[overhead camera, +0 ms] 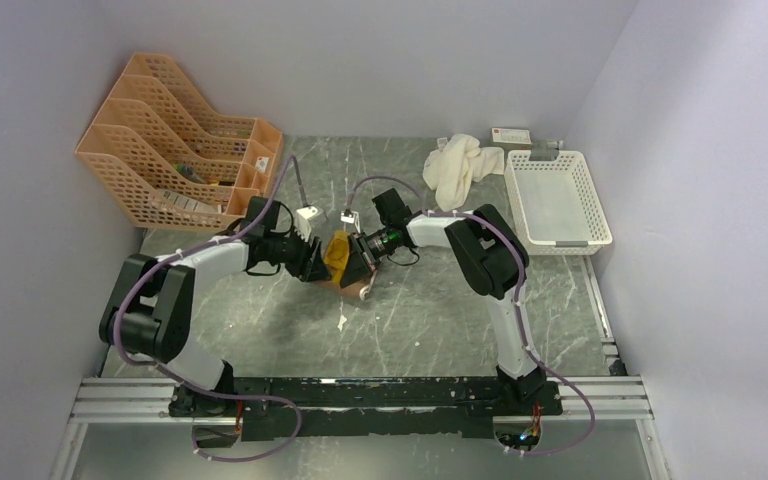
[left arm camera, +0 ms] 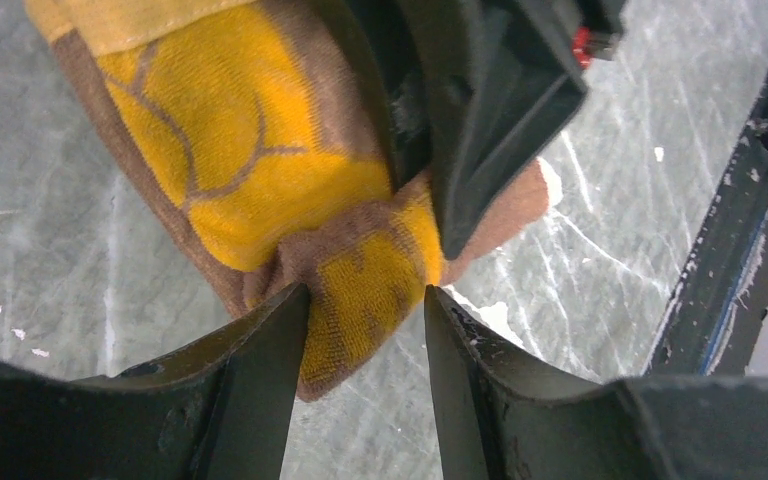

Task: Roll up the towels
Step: Roll the towel at the center of the board.

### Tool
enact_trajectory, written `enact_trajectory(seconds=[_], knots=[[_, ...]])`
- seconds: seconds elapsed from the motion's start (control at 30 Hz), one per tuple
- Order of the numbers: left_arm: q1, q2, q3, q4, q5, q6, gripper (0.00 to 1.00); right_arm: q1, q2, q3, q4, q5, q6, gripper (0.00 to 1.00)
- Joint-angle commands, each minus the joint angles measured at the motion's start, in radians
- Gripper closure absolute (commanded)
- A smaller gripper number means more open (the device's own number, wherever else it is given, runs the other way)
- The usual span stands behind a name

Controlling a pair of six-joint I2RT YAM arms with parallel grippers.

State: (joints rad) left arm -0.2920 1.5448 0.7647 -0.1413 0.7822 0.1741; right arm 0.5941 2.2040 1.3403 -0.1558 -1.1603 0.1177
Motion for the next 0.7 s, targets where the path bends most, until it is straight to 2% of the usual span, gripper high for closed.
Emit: enact_trajectory(seconds=[0.0,0.13,0.23,0.27,0.3,0.33,0.4,0.67], knots=[[-0.008,0.053,0.043,-0.043,-0.132,-0.02,0.43,-0.01,0.025,-0.014,0.061,0.008,0.024,0.83],[-0.015,0.091,0.076,-0.077,-0.264,-0.044,0.43,-0.01,0.03,0.005,0.005,0.053,-0.014,0.84],[-0.041,0.098,0.095,-0.08,-0.311,-0.057,0.43,-0.01,0.021,0.024,-0.046,0.113,-0.053,0.81],[-0.054,0.099,0.102,-0.078,-0.321,-0.064,0.43,-0.01,0.013,0.029,-0.059,0.154,-0.064,0.77],[-0.067,0.103,0.107,-0.078,-0.339,-0.073,0.44,-0.01,0.0,0.032,-0.07,0.191,-0.07,0.69],[-0.081,0.105,0.113,-0.081,-0.358,-0.082,0.44,-0.01,-0.015,0.031,-0.074,0.233,-0.074,0.56],[-0.109,0.112,0.121,-0.079,-0.391,-0.1,0.44,-0.007,-0.065,0.026,-0.081,0.326,-0.097,0.47],[-0.144,0.131,0.114,-0.056,-0.451,-0.155,0.43,0.041,-0.314,-0.028,-0.158,0.738,-0.319,0.42]])
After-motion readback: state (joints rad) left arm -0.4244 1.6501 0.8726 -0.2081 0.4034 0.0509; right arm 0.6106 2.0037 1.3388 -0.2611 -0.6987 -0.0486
